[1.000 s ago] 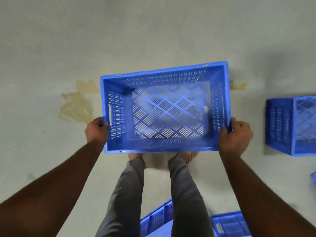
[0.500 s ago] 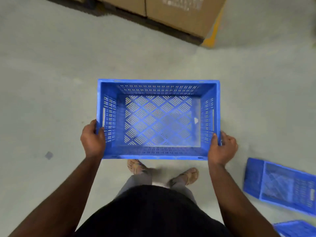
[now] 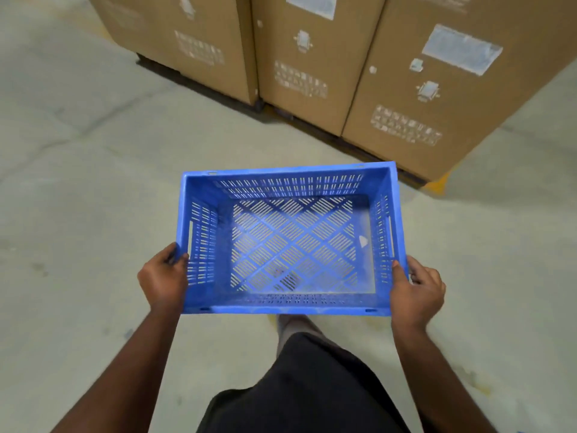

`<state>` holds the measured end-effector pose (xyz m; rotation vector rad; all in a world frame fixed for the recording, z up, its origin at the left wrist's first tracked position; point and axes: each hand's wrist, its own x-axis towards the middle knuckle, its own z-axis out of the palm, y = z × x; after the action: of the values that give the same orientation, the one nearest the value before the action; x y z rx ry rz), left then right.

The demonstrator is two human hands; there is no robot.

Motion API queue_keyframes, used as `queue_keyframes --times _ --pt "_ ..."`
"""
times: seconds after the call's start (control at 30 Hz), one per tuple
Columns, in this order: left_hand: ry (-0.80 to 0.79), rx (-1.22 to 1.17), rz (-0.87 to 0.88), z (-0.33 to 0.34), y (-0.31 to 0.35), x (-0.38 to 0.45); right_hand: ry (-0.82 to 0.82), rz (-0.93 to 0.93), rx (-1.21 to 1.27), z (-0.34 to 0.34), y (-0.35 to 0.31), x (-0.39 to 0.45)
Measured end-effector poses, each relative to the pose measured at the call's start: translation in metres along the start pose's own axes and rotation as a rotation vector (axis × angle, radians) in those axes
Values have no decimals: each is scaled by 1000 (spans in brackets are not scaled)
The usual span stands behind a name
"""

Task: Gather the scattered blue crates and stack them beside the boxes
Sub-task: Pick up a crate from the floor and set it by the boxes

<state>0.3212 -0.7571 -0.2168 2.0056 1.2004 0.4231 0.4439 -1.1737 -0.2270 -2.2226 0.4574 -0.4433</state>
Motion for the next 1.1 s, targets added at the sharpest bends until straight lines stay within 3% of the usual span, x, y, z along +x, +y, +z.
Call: queue_keyframes --times 0.37,0.63,0.83,1.1 --pt "172 -74 -134 -21 49 246 -149 -20 80 232 -178 63" --pt "227 -108 -182 -56 26 438 -184 17 171 405 -283 30" --pt "153 -69 -123 -111 9 614 -101 104 177 524 -380 -43" --pt "9 20 0 -138 37 799 -9 296 144 616 -486 -85"
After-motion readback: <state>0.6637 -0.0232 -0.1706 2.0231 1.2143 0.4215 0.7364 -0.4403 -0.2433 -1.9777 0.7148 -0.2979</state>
